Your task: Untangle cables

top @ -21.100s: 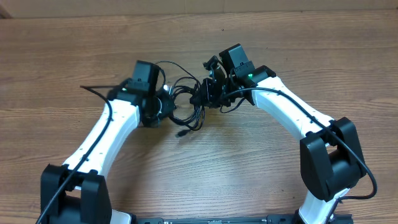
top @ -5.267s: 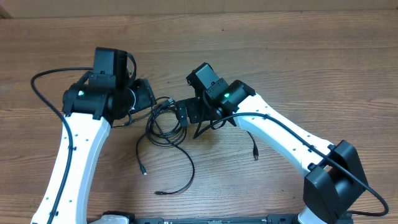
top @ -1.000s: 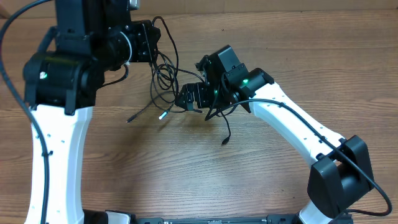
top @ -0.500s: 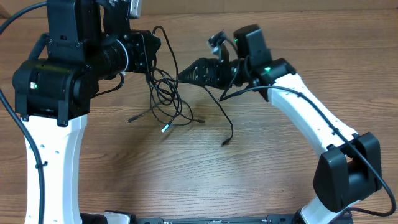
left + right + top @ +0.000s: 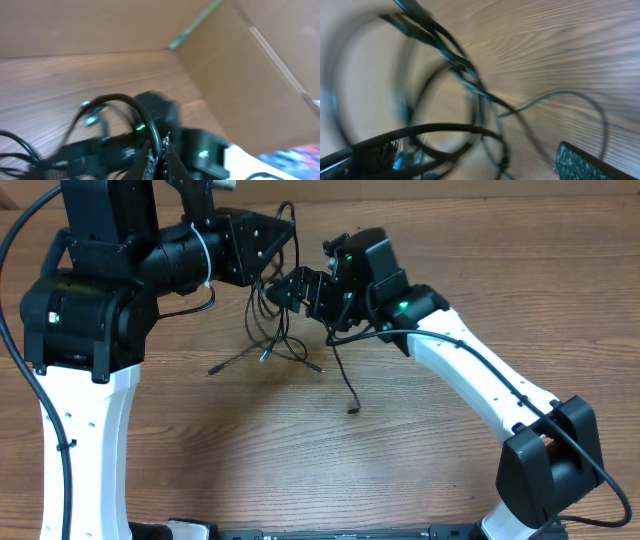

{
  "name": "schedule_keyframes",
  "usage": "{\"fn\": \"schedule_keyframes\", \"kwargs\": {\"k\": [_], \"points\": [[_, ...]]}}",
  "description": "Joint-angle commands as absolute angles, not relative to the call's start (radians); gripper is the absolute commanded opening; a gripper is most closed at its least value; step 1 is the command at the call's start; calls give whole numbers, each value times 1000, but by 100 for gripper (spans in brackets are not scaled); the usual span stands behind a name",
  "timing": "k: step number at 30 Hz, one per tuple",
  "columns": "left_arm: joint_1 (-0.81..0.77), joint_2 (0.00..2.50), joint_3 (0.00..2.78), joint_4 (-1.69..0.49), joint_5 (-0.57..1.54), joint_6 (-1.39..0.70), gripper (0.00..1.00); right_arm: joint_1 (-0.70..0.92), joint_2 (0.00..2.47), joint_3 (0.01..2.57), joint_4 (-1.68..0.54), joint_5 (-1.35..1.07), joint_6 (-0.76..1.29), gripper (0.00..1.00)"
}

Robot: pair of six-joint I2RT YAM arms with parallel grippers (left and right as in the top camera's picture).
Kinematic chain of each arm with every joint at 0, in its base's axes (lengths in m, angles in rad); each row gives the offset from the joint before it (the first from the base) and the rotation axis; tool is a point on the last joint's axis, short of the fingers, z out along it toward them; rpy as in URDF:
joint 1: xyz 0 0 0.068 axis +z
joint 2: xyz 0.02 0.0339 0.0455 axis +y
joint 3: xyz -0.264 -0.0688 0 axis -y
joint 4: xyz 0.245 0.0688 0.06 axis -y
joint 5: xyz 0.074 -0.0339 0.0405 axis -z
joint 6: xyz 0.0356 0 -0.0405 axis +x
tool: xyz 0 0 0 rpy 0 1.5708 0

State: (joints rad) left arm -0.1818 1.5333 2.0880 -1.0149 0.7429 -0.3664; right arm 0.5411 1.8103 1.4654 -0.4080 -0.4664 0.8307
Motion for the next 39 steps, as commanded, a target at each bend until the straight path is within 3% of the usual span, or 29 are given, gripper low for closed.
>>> {"fn": "schedule_keyframes", "kwargs": {"k": [1,5,12,23,39], "points": [[-177,1489,2112,-940,936,-459,4,538,1820,1460,-428,-150,992,100],[-166,1430,2112,-808,961,-503,4,523,1827,1460,-517,21,991,100],[-20,1326,2112,-812,933,-502,4,394,1827,1460,-757,288,991,100],[167,1305,2112,-890,922,-442,4,204,1827,1460,-858,299,856,100],[250,1332,2112,-1097,316,-337,4,111,1827,1460,-877,324,748,100]]}}
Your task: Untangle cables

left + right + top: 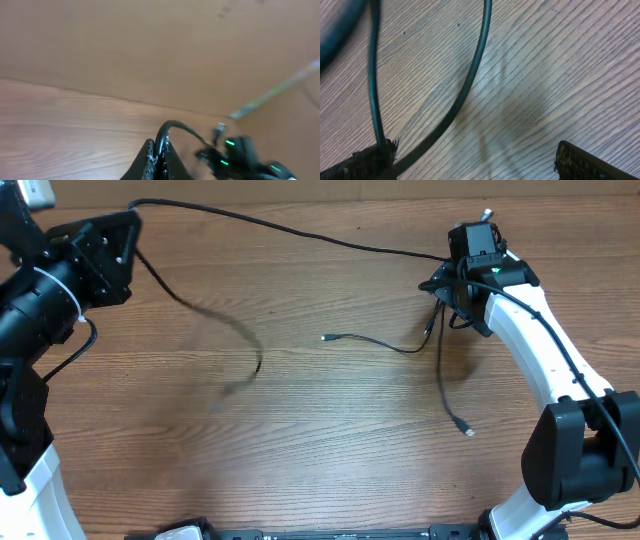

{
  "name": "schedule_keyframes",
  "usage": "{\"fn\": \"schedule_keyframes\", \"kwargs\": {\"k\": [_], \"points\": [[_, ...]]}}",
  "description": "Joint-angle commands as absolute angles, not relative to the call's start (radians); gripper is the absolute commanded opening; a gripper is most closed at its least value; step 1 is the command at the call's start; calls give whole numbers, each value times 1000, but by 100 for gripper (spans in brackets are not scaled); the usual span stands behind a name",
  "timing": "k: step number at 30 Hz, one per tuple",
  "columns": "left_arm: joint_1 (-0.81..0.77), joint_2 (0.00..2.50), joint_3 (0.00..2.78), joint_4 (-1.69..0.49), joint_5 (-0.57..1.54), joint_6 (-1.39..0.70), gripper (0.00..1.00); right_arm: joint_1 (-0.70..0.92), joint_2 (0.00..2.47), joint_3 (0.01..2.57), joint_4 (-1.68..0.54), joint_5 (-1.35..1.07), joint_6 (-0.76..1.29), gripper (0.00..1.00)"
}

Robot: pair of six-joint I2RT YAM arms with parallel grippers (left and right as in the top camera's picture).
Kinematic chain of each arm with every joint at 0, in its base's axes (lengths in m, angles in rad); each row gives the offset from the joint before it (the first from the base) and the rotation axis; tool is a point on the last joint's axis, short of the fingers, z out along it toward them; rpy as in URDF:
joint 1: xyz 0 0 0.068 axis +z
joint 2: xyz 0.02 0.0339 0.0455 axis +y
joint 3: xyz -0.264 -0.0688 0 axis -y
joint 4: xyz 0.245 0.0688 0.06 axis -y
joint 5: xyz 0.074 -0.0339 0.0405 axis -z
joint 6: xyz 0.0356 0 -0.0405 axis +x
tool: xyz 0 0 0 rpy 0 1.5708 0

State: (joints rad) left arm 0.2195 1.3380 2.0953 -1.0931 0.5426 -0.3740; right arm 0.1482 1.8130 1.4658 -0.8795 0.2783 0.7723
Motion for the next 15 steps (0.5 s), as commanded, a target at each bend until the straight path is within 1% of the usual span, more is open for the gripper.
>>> {"fn": "schedule_keyframes", "kwargs": {"k": [1,6,10,15], "points": [[253,1335,2112,-1106,282,-337,4,107,1827,1460,-877,324,732,100],[280,1368,2112,-1150,128,-338,4,103,1827,1460,-878,302,574,100],[296,1401,2112,-1161,68,-353,4,100,1827,1460,-889,302,476,100],[297,1411,2112,-1164,80,-352,4,53,1827,1460,-916,318,499,100]]}}
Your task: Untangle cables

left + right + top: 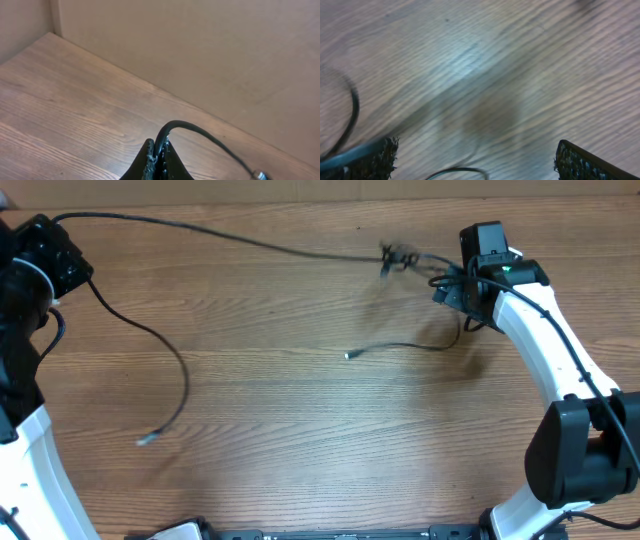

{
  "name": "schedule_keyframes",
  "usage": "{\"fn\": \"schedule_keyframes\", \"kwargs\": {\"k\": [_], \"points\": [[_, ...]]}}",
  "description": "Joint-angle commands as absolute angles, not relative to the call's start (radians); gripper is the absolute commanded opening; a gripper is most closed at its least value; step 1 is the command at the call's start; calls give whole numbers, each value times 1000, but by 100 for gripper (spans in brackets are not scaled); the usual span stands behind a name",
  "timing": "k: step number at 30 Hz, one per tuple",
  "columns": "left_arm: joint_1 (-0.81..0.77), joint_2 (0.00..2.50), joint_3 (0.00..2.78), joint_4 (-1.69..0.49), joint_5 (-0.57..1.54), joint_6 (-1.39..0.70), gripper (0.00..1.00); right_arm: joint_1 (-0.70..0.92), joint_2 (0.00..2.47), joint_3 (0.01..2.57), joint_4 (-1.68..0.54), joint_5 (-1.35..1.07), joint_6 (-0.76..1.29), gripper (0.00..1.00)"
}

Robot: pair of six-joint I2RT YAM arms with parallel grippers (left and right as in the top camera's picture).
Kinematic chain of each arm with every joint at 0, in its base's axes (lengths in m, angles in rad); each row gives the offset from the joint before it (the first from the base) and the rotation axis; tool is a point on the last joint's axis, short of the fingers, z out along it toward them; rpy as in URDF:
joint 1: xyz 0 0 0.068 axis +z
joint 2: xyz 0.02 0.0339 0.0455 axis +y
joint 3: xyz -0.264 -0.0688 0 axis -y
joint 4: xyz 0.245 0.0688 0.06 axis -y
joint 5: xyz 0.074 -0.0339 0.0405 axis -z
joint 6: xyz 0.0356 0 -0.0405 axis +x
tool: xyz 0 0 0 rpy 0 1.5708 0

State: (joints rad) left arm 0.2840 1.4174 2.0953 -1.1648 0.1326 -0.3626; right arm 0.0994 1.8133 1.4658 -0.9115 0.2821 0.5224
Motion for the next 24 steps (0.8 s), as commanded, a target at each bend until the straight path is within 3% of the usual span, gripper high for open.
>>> {"fn": "schedule_keyframes", "kwargs": {"k": [1,6,10,17,24], "points": [[297,1411,2112,-1168,87,-352,4,32,1827,1460,-925,317,517,100],[294,1414,2112,-1210,232,-351,4,-61,1827,1460,-949,237,539,100],[287,1421,2112,-1244,400,-351,4,-90,1827,1460,-947,-13,420,100],[287,1466,2112,-1277,408,-359,4,-39,1827,1460,-939,-562,173,100],[287,1517,2112,-1237,439,-408,4,110,1827,1459,-816,-585,177,100]]}}
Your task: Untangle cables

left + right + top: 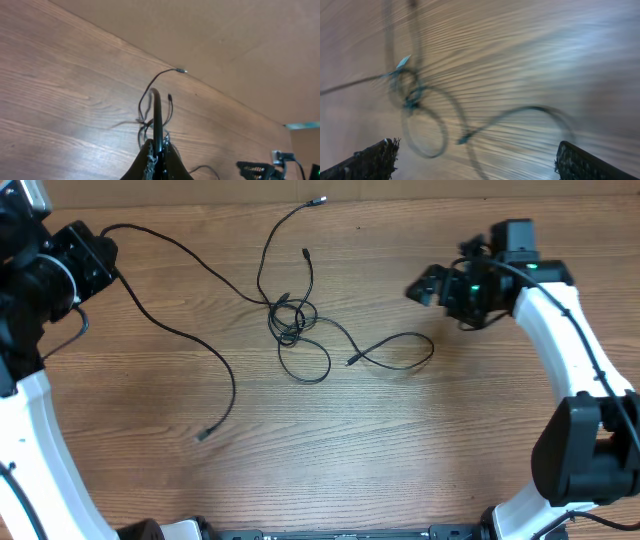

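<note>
Thin black cables [290, 320] lie knotted together mid-table, with loose ends toward the back and a loop [400, 352] trailing right. One long cable [190, 330] runs from the knot's side out to my left gripper [104, 246], then down to a free plug at the front. The left wrist view shows that gripper [158, 150] shut on this cable [155, 112], the knot [145, 124] beyond it. My right gripper [424, 282] hovers right of the knot. Its jaws [477, 162] stand wide open and empty, above the blurred knot [409, 92].
A brown cardboard wall [210, 30] runs along the back edge of the wooden table [330, 460]. The white arm links stand at the left and right sides of the table.
A cable was stretched taut along the back between the two arms, touching the right gripper's finger. Now it lies slack in a knot mid-table and the right gripper is free of it.
Both grippers were close together at the bundle mid-table, the left shut on a cable. Then the arms stood far apart with a cable strung between them, and farther still after that. Now the right gripper holds nothing and the cables lie loosely knotted.
</note>
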{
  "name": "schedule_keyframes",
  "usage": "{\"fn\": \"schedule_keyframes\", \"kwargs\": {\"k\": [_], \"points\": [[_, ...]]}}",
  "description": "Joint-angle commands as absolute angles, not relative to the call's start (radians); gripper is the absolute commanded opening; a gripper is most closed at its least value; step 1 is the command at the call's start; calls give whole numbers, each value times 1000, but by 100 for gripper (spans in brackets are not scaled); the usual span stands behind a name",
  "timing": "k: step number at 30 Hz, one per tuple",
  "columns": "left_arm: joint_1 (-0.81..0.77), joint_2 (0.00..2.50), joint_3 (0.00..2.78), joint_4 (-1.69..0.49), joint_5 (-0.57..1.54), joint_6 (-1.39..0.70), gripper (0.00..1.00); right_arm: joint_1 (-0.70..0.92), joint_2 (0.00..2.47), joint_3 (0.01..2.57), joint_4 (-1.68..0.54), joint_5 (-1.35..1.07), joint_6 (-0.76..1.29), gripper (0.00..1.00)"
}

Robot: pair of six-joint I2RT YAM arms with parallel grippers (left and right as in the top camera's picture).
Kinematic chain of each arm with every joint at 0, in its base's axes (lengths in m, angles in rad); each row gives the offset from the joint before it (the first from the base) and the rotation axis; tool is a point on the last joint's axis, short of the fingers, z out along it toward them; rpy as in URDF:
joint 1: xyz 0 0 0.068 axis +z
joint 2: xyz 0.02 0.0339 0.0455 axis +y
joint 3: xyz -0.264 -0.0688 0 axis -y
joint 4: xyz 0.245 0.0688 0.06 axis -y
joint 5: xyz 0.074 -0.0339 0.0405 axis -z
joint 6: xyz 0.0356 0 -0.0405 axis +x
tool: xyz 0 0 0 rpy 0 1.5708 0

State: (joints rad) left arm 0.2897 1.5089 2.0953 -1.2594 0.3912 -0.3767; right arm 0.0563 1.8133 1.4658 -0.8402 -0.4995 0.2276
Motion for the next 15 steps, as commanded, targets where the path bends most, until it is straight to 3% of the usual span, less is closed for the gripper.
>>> {"fn": "schedule_keyframes", "kwargs": {"k": [1,5,9,13,15], "points": [[287,1516,2112,-1224,449,-408,4,137,1827,1459,-796,-578,177,100],[287,1506,2112,-1187,407,-408,4,243,1836,1459,-691,-521,177,100],[288,1491,2112,-1180,341,-408,4,356,1872,1459,-580,-273,159,100],[288,1475,2112,-1183,279,-408,4,446,1937,1459,-486,-187,94,84],[288,1463,2112,-1182,276,-408,4,480,1979,1459,-435,-186,67,82]]}}
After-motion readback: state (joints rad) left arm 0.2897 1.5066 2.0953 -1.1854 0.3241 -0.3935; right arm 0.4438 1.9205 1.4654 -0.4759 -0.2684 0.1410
